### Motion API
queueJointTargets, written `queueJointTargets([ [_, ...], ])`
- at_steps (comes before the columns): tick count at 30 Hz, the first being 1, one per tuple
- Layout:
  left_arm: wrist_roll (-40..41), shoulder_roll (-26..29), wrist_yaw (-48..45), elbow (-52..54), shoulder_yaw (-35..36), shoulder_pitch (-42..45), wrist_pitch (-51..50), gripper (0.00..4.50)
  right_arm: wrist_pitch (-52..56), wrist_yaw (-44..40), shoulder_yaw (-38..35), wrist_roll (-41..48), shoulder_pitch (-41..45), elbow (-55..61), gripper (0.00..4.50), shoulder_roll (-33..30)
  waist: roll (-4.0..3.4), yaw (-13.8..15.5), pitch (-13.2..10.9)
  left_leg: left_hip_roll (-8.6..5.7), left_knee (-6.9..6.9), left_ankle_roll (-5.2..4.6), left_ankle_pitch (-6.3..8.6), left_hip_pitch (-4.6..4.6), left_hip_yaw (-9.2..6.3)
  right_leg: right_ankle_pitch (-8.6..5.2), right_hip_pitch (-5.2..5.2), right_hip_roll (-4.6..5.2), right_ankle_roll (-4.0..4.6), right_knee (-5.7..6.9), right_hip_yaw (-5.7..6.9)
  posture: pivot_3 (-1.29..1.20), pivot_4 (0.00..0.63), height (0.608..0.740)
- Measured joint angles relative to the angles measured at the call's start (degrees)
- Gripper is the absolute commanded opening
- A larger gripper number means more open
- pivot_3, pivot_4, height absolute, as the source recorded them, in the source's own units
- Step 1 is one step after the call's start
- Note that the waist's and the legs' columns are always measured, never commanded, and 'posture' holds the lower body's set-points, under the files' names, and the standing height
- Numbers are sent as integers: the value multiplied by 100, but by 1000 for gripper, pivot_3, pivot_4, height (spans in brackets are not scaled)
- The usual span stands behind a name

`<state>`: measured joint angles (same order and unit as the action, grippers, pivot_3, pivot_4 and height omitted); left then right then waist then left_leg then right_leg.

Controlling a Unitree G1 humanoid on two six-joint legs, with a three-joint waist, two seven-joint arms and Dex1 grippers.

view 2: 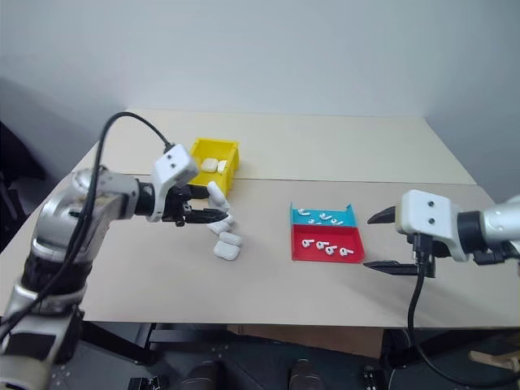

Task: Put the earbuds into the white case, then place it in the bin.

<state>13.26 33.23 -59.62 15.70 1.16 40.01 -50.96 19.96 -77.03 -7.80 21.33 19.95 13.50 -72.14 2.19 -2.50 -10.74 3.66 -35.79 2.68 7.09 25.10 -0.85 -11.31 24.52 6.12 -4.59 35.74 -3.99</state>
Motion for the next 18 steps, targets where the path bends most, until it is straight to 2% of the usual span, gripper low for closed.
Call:
queueJointTargets([
  [2, 398, -426, -115, 188, 338, -760, 985, 2815, 35, -307, 585, -226, 679, -254, 4500, -44, -2, -39, 1, 4, 2, -1, 2, -14, 6, 2, -11, 0, 3, -6, 0, 0, 150, 740],
  [4, 639, -694, -294, 212, 348, -1356, 1782, 2815, -52, -636, 1098, -502, 1236, -502, 4500, -18, 1, -29, 0, 5, 3, 0, 2, -16, 3, 2, -11, -2, 4, -2, 2, 0, 150, 740],
  [8, 1009, -1061, -717, -9, 432, -1778, 3279, 2815, -214, -1130, 1946, -1008, 2021, -921, 4500, 218, -3, 3, 2, 3, -2, 9, 7, -21, 6, 2, -18, -1, 4, -5, 0, 0, 150, 740],
  [12, 1341, -1184, -771, -135, 424, -2067, 3706, 2815, -200, -1202, 2602, -1480, 2563, -1289, 4500, 472, -3, 3, 2, 3, 3, 7, 6, -19, 6, 2, -14, -2, 4, -6, -2, 0, 150, 740],
  [18, 1547, -1083, -906, -141, 220, -2375, 4012, 2815, -66, -1225, 3147, -2014, 2935, -1591, 4500, 916, -3, -9, 2, 4, 3, 8, 7, -19, 7, 2, -11, -2, 3, -4, -1, 0, 150, 740],
])
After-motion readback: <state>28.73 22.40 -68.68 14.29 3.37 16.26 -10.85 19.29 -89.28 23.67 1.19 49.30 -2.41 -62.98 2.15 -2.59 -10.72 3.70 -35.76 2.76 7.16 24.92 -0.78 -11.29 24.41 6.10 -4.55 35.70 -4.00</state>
